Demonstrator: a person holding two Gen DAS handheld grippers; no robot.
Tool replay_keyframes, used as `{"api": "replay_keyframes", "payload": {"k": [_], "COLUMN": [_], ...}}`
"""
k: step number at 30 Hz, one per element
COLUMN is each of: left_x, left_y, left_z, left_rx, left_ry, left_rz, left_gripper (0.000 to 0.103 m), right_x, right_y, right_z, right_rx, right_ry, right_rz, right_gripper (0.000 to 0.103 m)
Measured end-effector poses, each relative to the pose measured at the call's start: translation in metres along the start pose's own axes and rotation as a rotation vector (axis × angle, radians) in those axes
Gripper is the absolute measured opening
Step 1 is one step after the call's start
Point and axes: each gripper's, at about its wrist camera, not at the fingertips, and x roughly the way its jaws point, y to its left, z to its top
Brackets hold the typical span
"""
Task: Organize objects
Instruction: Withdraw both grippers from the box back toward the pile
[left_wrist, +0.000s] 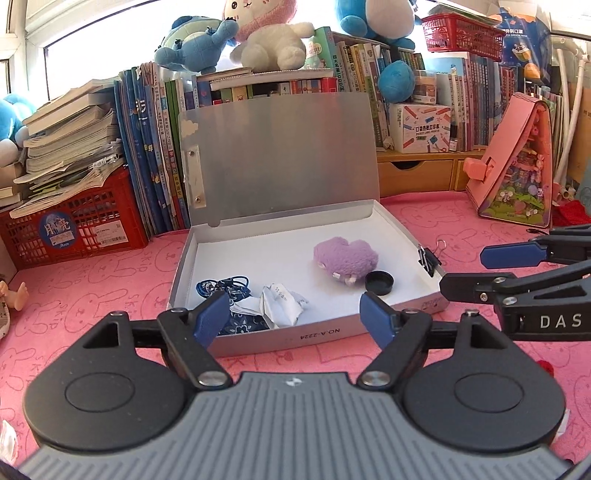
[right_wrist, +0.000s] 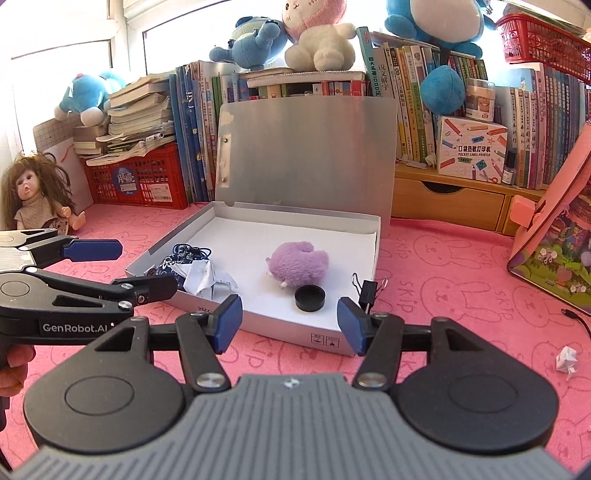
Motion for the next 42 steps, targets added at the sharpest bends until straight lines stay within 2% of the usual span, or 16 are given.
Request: {"api": "replay_keyframes", "payload": {"k": [10, 20, 27, 32, 42], "left_x": [-0.056, -0.083, -0.087, -0.079, -0.061], "left_y": [-0.008, -0.008, -0.025, -0.033, -0.039], "left_z": [-0.047, -0.089, -0.105, -0.114, -0.119], "left_rx": [-0.038, -0.104, -0.042, 0.008, -0.014], "left_ry": [-0.028, -0.005, 0.007, 0.044, 0.080], "left_rz": [-0.069, -0.103, -0.131, -0.102, -0.122], "left_gripper": [0.082, 0.084, 0.084, 0.084, 0.084], "right_x": [-0.051, -0.065, -0.061, -0.056, -0.042], "right_y": [0.004, 0.006, 0.007, 0.006, 0.001], "right_z": [-0.037, -0.070, -0.089, -0.097, -0.109], "right_rx": [-0.051, -0.078, -0.081, -0.072, -0.055], "right_ry": [-0.042, -0.036, -0.020, -0.007, 0.031], "right_rz": [0.022, 0.008, -0.007, -0.025, -0.061], "right_gripper": [0.074, 0.080, 0.084, 0.086, 0.087]}}
